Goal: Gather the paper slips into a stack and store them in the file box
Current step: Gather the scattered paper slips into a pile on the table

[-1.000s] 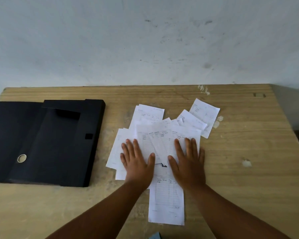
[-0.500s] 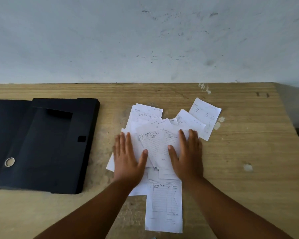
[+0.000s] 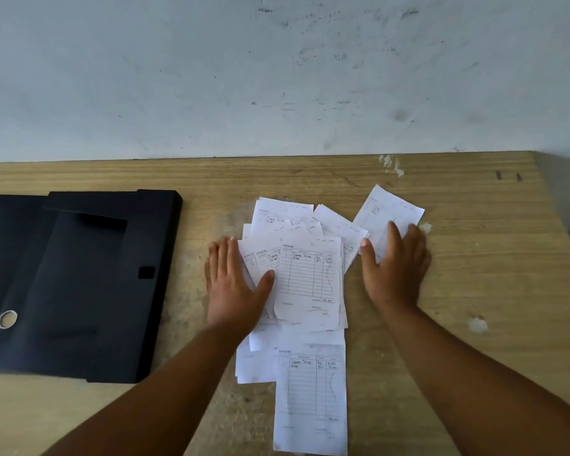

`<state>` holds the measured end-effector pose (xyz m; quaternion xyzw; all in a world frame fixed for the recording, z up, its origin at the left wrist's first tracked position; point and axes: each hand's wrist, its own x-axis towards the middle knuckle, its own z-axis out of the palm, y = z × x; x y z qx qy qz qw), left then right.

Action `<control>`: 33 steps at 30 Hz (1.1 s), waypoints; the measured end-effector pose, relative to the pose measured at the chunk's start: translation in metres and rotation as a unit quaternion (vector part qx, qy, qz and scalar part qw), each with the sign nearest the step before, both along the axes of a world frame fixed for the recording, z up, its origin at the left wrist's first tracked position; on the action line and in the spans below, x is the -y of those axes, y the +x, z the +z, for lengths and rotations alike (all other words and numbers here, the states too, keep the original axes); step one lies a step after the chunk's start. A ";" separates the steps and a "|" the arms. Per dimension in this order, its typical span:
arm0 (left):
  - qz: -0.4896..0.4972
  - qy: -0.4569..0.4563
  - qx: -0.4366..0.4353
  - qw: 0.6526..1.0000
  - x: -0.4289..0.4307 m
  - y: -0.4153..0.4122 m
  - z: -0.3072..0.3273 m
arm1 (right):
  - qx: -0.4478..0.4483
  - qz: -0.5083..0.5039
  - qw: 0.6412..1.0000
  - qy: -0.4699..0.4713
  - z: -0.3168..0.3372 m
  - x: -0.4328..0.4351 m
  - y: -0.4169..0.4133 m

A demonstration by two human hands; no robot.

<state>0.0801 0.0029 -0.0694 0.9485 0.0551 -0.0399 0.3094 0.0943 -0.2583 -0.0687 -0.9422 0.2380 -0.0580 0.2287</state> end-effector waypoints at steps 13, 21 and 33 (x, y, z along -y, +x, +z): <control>0.000 -0.167 -0.018 0.986 0.030 0.010 0.000 | 0.066 0.198 0.969 0.130 0.003 -0.049 0.003; 0.033 -0.023 0.014 0.999 0.014 -0.011 0.000 | 0.046 0.060 0.995 0.061 0.000 -0.048 -0.016; 0.083 -0.181 0.020 0.980 0.030 -0.008 0.012 | 0.136 0.112 0.972 0.155 0.007 -0.054 -0.023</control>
